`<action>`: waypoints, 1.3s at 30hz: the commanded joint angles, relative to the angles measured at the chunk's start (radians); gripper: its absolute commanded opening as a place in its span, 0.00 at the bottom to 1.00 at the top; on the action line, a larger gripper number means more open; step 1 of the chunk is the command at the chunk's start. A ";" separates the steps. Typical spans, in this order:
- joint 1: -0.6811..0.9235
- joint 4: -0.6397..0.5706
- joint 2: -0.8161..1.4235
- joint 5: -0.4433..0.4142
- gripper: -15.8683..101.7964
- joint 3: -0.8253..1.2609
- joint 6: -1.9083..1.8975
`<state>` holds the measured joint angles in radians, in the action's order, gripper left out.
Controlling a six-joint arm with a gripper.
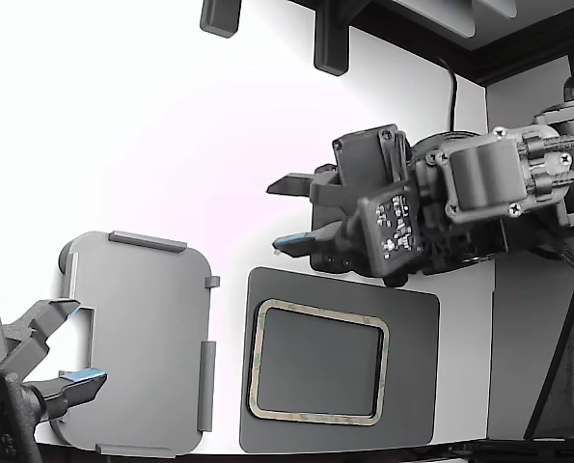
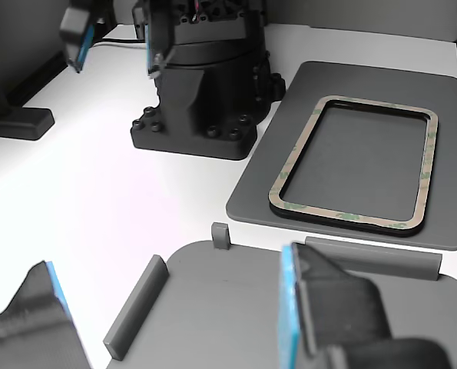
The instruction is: Move top rectangular frame to the holder.
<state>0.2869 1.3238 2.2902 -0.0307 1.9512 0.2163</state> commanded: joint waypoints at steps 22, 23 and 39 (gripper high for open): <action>0.454 0.299 -0.588 0.071 0.95 -0.492 0.206; 0.465 0.305 -0.611 0.071 0.96 -0.508 0.219; 0.557 0.310 -0.836 0.037 0.97 -0.512 0.462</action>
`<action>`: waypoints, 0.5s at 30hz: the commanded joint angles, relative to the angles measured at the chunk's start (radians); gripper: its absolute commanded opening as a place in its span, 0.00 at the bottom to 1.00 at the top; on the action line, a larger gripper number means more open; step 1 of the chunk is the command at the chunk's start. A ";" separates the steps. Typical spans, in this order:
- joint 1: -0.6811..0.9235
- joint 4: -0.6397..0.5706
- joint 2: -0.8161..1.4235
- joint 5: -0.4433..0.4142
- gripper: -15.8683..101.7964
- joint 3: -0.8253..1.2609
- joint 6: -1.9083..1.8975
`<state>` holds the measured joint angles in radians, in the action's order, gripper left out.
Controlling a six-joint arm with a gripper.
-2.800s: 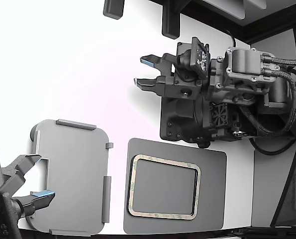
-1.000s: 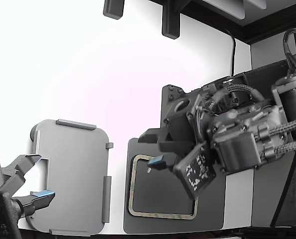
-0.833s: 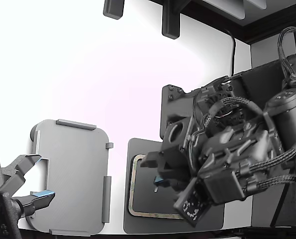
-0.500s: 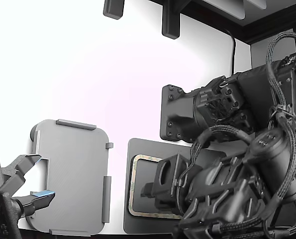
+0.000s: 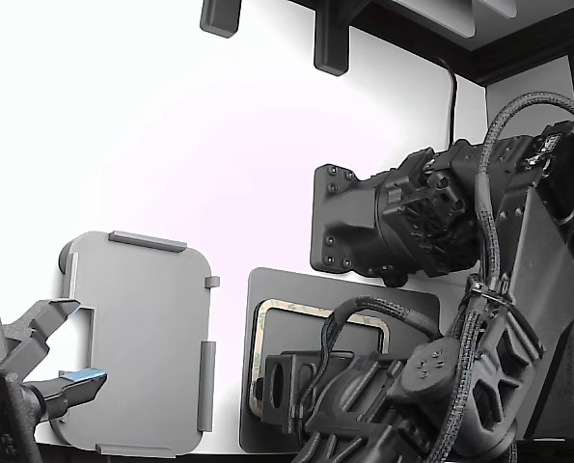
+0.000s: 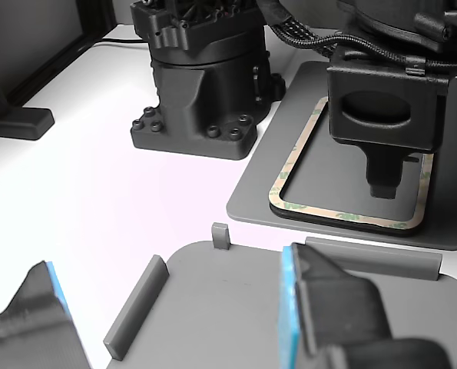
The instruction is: Move top rectangular frame to the holder.
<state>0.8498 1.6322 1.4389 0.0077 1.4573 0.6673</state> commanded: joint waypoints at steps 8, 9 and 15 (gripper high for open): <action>-0.006 -0.011 0.017 -0.014 0.88 0.000 0.012; -0.006 -0.014 0.017 -0.014 0.87 0.002 0.008; -0.006 -0.107 0.025 0.006 0.88 0.069 -0.014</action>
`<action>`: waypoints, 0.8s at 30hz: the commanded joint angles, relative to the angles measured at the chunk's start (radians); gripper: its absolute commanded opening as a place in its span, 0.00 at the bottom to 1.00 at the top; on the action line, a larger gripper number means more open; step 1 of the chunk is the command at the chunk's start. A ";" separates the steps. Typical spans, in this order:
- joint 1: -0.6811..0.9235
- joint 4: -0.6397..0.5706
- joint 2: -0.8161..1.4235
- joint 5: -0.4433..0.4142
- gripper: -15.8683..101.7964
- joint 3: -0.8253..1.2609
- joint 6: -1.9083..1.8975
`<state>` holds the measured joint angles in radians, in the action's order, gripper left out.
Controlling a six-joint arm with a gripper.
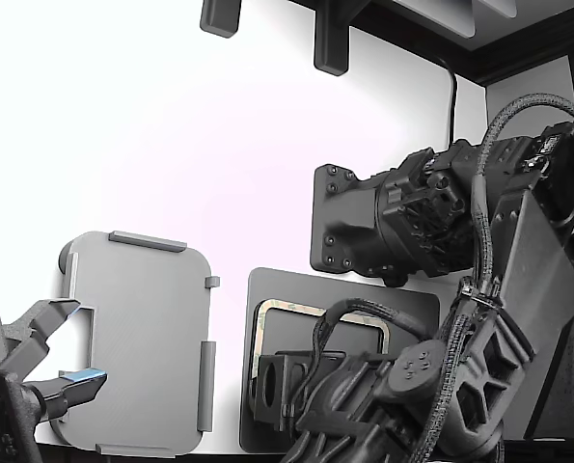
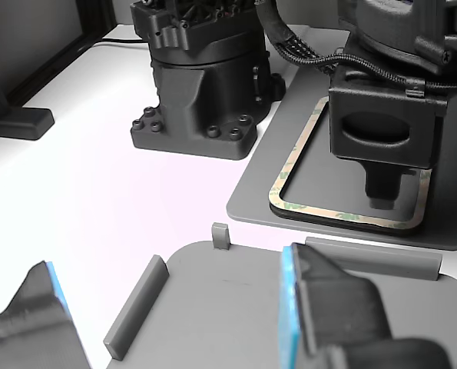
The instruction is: Move top rectangular frame to the holder.
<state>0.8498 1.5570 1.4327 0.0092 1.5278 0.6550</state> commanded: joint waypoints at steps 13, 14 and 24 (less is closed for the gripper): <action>-0.012 -0.219 0.118 0.006 0.78 0.186 -0.023; -0.015 -0.219 0.121 0.009 0.78 0.192 -0.018; -0.023 -0.242 0.144 0.015 0.75 0.235 -0.034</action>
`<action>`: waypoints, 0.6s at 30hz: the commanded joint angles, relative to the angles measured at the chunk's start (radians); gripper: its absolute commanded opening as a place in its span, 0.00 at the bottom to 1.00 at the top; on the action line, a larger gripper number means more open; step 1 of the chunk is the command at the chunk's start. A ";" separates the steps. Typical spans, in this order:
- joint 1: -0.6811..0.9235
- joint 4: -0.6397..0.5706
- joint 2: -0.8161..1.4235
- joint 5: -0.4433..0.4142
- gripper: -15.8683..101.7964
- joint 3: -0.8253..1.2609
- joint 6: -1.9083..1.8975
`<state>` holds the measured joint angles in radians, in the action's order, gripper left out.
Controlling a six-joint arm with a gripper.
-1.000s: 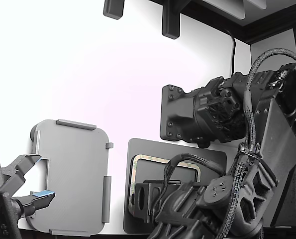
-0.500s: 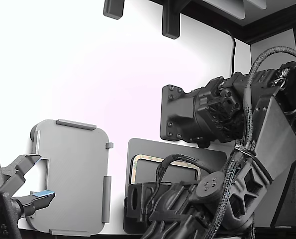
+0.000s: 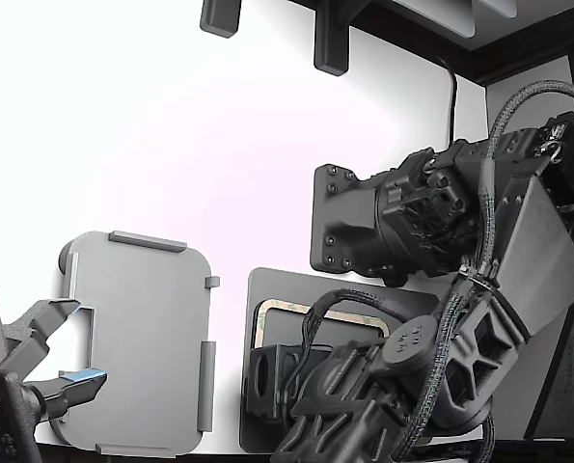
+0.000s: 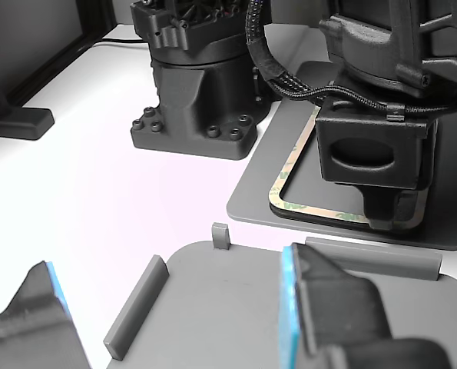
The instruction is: Move top rectangular frame to the holder.
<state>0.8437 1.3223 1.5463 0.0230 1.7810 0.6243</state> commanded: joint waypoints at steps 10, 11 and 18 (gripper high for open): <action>-0.018 -0.012 0.020 -0.006 0.67 -0.014 -0.026; -0.018 -0.012 0.020 -0.008 0.66 -0.012 -0.026; -0.023 -0.018 0.021 -0.014 0.64 0.003 -0.023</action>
<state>0.8376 1.3085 1.5463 0.0107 1.7994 0.5983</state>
